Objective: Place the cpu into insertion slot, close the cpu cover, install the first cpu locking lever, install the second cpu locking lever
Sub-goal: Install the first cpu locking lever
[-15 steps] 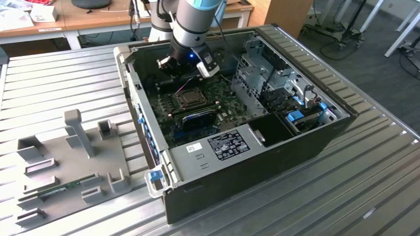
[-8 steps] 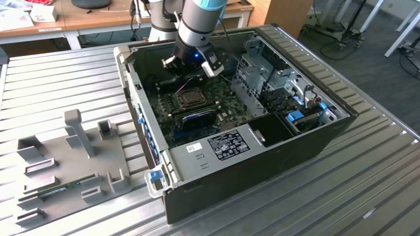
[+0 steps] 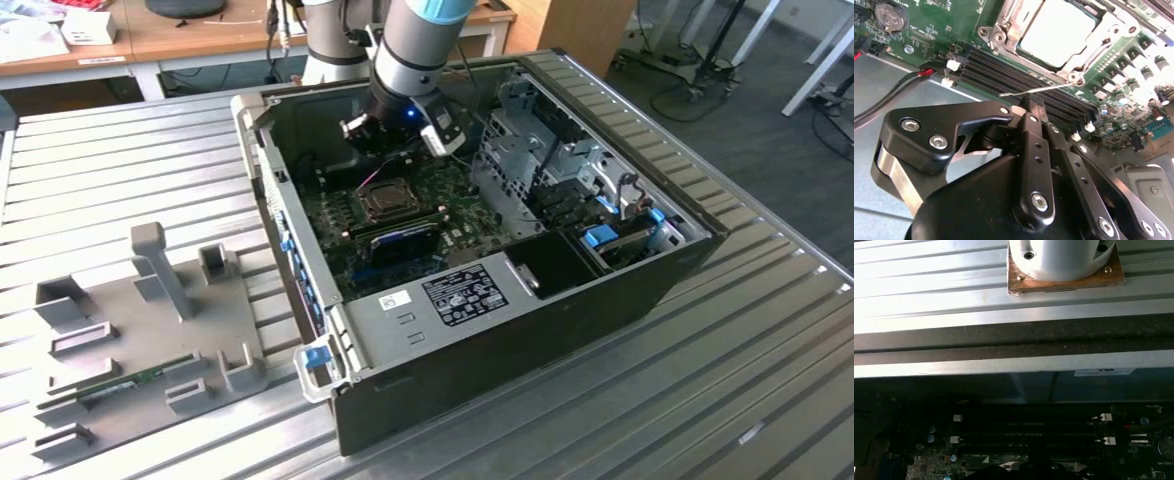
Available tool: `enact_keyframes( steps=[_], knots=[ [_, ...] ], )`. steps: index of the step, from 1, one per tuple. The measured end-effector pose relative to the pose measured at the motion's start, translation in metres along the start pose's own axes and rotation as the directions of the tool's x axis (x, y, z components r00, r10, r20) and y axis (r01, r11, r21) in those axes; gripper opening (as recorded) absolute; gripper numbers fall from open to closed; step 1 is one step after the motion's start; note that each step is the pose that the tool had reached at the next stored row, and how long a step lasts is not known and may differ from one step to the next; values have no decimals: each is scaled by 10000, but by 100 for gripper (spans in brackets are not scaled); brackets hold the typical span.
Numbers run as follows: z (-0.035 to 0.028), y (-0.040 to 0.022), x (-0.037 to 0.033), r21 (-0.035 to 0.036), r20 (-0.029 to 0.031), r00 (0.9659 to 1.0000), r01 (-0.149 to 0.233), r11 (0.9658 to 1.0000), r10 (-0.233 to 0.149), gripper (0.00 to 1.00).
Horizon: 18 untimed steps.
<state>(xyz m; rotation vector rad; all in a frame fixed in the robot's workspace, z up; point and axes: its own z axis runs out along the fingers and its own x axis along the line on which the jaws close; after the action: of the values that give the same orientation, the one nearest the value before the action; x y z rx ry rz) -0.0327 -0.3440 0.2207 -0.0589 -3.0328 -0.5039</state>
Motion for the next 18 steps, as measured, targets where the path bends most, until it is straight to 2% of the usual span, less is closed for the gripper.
enact_keyframes(
  steps=[11,18],
  knots=[
    [69,-21,-72,-18,1,10000,-6,10000,6,11],
    [108,-33,-82,-22,4,10000,-14,10000,14,11]
  ],
)
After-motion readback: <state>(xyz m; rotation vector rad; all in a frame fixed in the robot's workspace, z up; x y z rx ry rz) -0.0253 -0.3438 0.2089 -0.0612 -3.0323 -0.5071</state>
